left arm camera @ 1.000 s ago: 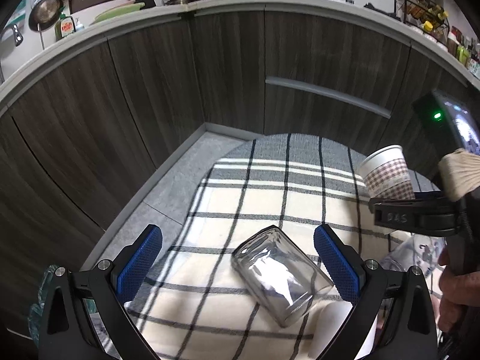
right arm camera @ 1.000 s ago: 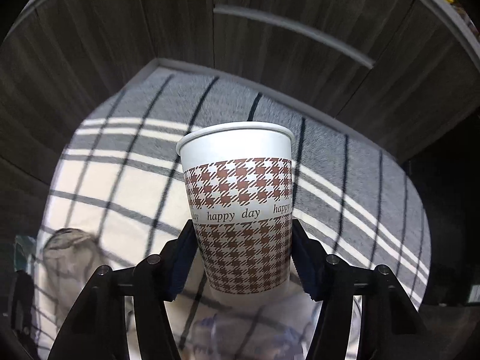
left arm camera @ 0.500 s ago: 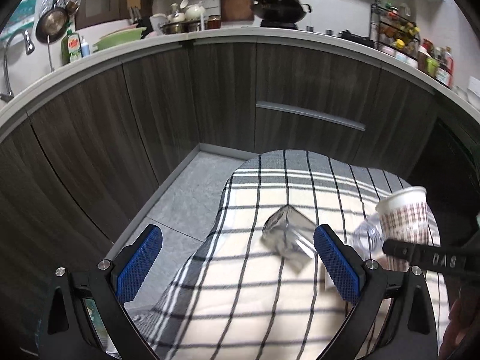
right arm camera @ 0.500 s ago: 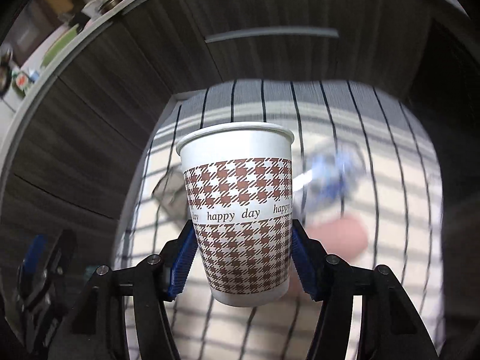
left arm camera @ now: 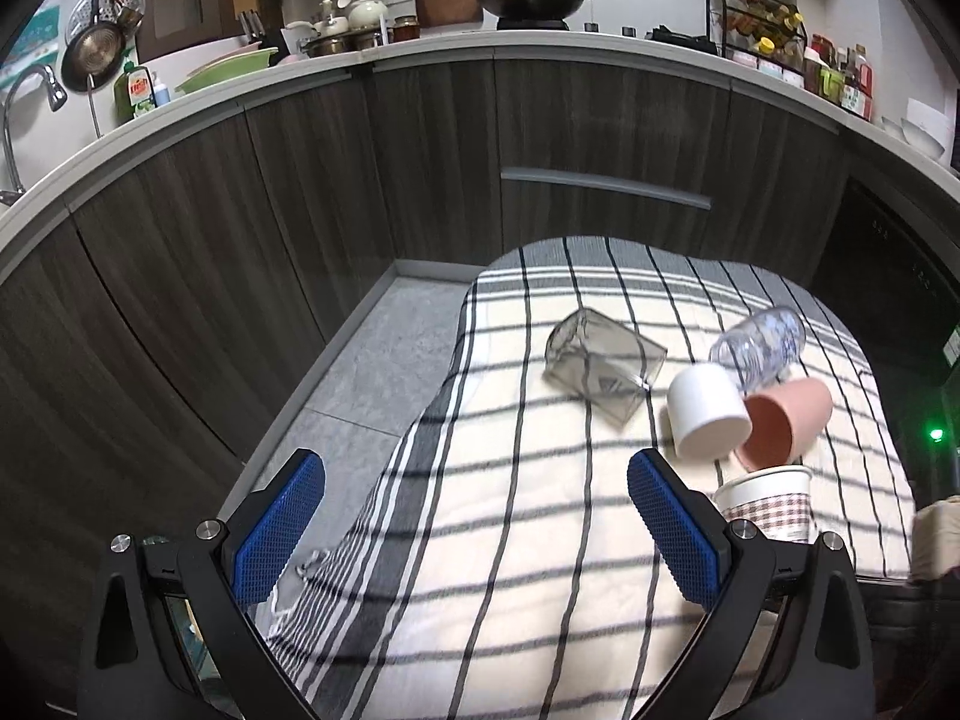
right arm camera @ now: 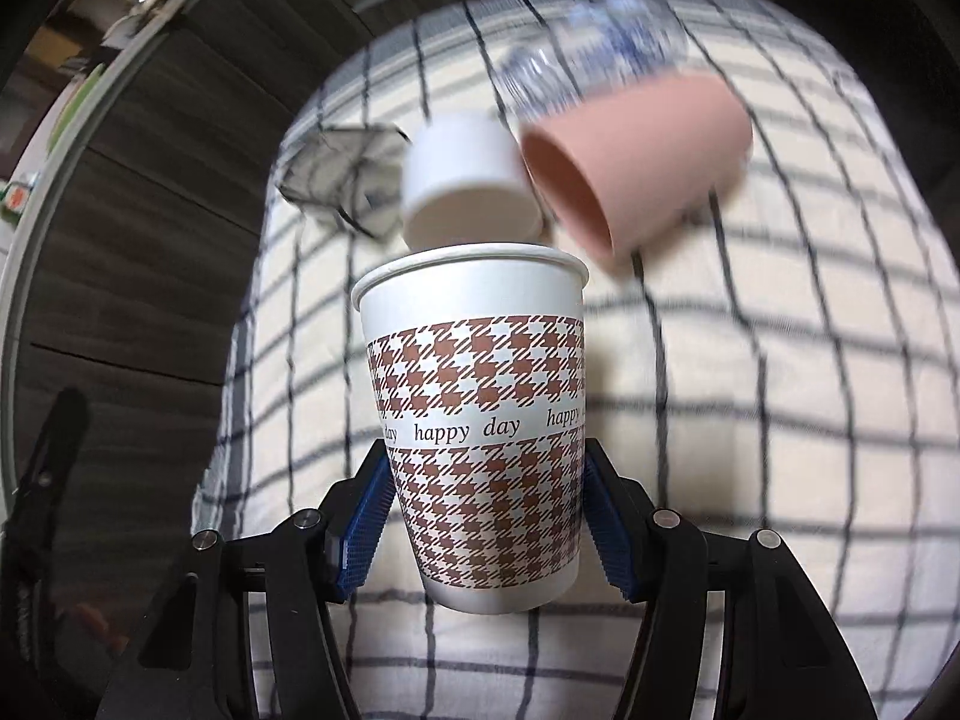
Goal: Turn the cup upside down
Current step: 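Lift the paper cup with the right gripper and set it upright, then move the left gripper to the upright paper cup and grasp it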
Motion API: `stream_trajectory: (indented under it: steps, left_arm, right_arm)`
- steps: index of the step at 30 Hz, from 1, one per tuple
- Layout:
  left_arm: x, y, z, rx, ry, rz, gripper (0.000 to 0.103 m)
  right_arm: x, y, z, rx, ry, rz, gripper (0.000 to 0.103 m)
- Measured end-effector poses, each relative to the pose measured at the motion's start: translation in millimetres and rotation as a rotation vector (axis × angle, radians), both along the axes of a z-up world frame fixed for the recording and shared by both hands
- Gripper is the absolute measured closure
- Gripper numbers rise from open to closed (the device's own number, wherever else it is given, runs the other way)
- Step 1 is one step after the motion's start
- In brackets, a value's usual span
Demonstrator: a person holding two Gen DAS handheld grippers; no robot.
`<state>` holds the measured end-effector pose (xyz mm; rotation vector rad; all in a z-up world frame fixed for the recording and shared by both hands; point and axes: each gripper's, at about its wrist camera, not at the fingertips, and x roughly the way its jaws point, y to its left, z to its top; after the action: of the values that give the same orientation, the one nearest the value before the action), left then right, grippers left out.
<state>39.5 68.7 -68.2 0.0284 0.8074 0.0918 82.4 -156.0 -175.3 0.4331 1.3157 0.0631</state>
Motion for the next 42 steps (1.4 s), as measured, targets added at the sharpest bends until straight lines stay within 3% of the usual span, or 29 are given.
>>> stream_trajectory:
  steps: [11,14,17,22,31,37,42]
  left_arm:
    - [-15.5,1.4,-9.7,0.009,0.004,-0.005,0.000]
    - [-17.5,0.0,-10.5,0.009,0.005,-0.009,0.000]
    - [-20.1,-2.5,-10.7,0.008,0.001,-0.015,0.000]
    - [-25.9,-11.1,-11.8,-0.009,-0.009,-0.050,0.000]
    - [-39.3,-58.6,-27.8,-0.091,-0.033,-0.197,0.000]
    - [-48.6,-93.0,-43.4,-0.106,-0.079,-0.279,0.000]
    - [-56.1,-112.2,-52.8,-0.111,-0.139,-0.331,0.000]
  right_arm:
    - [-11.0,3.8,-38.8,0.039,0.048,-0.056,0.042]
    - [-12.8,1.5,-34.7,0.027,0.046,-0.056,0.025]
    - [-15.2,-1.4,-23.6,0.010,0.012,-0.057,0.024]
    - [-27.9,-11.6,7.4,-0.005,-0.071,-0.049,0.024]
    - [-73.0,-45.5,72.9,-0.187,-0.319,-0.075,0.022]
    - [-96.5,-61.9,94.4,-0.338,-0.446,-0.100,0.020]
    - [-110.2,-75.3,96.5,-0.393,-0.480,-0.118,0.020]
